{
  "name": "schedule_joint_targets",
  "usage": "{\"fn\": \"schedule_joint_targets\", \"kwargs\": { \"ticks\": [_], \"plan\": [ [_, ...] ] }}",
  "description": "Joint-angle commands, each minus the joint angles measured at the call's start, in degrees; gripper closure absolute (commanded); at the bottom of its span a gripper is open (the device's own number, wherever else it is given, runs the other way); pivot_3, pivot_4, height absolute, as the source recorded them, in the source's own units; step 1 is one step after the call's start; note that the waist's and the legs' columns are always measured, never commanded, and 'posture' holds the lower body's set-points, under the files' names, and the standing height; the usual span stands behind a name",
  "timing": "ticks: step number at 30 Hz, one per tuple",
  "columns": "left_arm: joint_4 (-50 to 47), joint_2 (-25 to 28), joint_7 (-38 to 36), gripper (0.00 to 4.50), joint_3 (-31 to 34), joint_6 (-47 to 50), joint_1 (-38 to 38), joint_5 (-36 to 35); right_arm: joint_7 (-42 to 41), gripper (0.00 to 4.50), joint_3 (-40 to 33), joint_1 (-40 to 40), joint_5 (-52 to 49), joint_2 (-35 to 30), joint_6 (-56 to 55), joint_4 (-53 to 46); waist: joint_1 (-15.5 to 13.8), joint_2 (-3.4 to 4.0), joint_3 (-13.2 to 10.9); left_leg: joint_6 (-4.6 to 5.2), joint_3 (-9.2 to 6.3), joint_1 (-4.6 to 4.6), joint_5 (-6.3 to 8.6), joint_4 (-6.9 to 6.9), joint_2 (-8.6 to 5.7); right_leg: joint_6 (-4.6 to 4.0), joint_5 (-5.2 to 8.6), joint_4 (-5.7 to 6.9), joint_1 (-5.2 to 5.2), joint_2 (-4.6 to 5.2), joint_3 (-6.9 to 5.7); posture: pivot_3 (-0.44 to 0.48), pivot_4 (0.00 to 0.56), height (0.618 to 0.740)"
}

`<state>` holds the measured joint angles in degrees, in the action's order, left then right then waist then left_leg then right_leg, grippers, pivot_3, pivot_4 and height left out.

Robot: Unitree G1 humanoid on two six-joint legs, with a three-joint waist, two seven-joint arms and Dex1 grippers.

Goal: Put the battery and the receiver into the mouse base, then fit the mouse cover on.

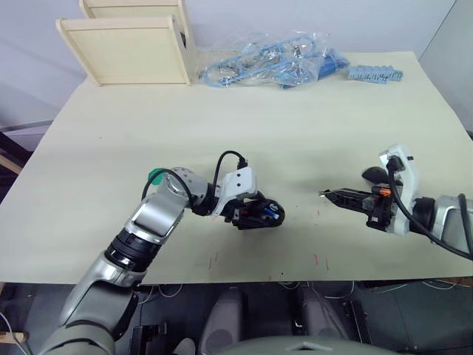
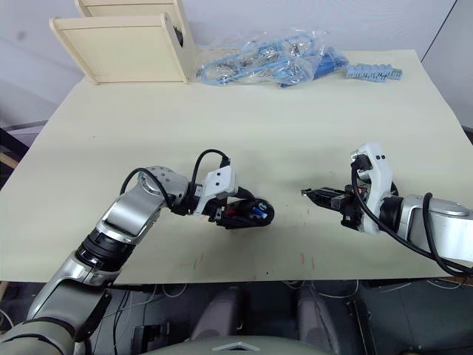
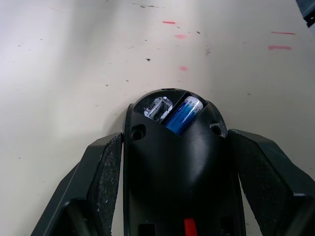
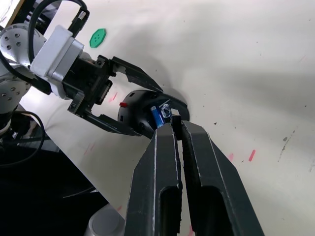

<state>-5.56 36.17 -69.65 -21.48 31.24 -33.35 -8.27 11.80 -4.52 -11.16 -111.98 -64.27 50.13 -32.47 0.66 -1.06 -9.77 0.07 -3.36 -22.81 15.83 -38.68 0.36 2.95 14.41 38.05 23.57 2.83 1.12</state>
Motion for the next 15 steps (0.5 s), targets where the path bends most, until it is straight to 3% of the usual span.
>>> {"fn": "schedule_joint_targets", "kwargs": {
  "ticks": [1,8,15],
  "plan": [
    [-0.53,-0.36,-0.13,1.58,0.32,-0.86,-1.03,-0.5,-0.09,4.5,-0.74,-0.95,-1.02,-0.07,-0.59,-0.61,0.01,0.0,0.0,0.0,0.0,0.0,0.0,0.0,0.0,0.0,0.0,0.0,0.0,0.0,0.0,0.0,0.15,0.74],
    [-1.0,-0.64,0.02,1.58,-0.46,-2.34,-0.75,0.28,1.08,4.5,2.23,-4.54,-1.02,-0.25,0.38,-0.31,0.05,0.0,0.0,0.0,0.0,0.01,0.0,-0.01,0.0,0.0,0.0,0.01,0.0,0.0,0.01,0.0,0.15,0.74],
    [-0.36,-0.71,0.65,1.58,-2.24,-3.44,0.04,2.16,6.53,4.5,15.36,-22.67,-0.35,2.2,7.62,4.99,0.24,0.02,0.01,0.0,0.02,0.05,0.0,-0.02,0.01,0.0,0.0,0.02,0.0,-0.01,0.05,0.0,0.15,0.74]
  ]
}}
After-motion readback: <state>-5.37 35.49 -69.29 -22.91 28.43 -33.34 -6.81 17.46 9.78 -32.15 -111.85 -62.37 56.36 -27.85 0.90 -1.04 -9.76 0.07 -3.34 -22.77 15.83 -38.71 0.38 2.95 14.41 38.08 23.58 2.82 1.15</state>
